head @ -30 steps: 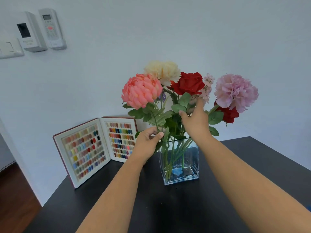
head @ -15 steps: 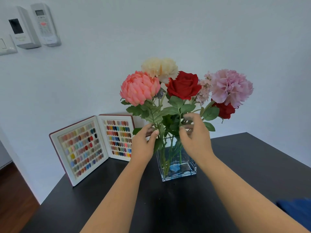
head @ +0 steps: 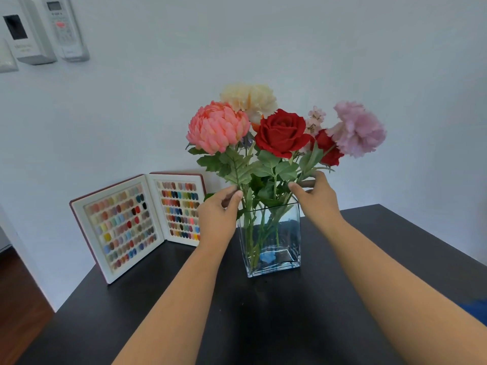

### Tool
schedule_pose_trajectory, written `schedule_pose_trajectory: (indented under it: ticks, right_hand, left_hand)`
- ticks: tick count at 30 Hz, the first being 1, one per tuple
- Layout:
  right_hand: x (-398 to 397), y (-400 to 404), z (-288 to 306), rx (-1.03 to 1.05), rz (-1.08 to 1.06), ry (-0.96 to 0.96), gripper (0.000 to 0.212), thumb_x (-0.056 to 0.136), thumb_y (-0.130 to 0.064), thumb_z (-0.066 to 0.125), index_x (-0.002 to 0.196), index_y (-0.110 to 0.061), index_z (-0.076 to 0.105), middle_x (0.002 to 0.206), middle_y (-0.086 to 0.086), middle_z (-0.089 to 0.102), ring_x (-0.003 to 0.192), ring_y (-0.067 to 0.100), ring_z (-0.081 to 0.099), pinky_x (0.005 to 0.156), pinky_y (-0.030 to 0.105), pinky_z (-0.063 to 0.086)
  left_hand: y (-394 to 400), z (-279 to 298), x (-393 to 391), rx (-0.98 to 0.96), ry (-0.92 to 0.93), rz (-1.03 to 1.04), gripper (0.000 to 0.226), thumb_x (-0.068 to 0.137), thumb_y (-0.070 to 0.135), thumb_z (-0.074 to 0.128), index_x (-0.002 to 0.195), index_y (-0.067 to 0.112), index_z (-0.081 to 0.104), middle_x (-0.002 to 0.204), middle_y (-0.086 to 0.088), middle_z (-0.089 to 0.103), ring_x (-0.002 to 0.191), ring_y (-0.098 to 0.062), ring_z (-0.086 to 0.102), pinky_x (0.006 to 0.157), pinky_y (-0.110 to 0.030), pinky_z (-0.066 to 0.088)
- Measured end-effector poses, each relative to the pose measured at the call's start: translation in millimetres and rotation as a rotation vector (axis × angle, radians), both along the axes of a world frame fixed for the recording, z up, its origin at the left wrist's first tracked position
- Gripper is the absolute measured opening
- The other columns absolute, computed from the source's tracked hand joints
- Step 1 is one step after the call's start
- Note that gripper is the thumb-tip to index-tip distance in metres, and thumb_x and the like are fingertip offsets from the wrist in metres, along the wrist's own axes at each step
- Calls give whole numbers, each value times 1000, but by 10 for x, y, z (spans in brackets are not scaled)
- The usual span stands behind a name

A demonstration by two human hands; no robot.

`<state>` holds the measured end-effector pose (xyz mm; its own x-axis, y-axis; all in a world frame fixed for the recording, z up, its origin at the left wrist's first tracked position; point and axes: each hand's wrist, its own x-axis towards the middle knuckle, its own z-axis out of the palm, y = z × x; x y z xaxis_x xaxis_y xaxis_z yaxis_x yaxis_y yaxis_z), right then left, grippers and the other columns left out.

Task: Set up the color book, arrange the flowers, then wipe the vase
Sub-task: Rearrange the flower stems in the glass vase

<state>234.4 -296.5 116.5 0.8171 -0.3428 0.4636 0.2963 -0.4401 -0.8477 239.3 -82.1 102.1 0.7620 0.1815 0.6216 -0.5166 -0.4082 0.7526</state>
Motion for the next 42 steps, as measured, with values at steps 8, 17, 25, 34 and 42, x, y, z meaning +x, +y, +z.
schedule_pose_trajectory:
  ticks: [8,17,25,34,42]
  right_hand:
    - [148,31,45,57,-6,12,32,87,-28,66,110,-18,46,92,-3,61,75,12,59,56,18,36]
    - [20,-31,-253,141,32,52,46,89,-43,57,128,-25,42,91,-21,54,85,11,56,73,30,39]
    - [-202,-10,-411,172,27,-36,31,91,-22,55,119,-34,52,106,-9,58,68,0,54,53,10,42]
    - [-352,252,94,54,116,-309,23,84,-16,63,102,-31,58,77,-8,59,63,-1,51,58,10,43]
    - [-193,416,396,-11,55,-267,46,82,-37,69,123,-22,53,62,-8,53,59,-3,52,55,10,36]
  left_hand:
    - [-16,111,71,-4,107,-113,12,87,33,70,96,41,68,92,5,73,84,-13,71,85,-41,56]
    - [99,-95,-94,-28,106,-101,14,94,33,60,94,40,72,91,30,69,89,11,61,77,-12,45]
    - [126,-103,-307,-50,-99,-48,19,90,34,59,105,34,71,101,25,68,100,5,60,81,-7,44]
    - [73,144,-257,-175,-132,-35,18,83,35,72,99,35,65,96,19,69,96,1,63,85,-24,49]
    - [63,179,-177,-189,-120,-48,15,83,37,70,95,39,61,85,17,69,89,-3,62,78,-24,48]
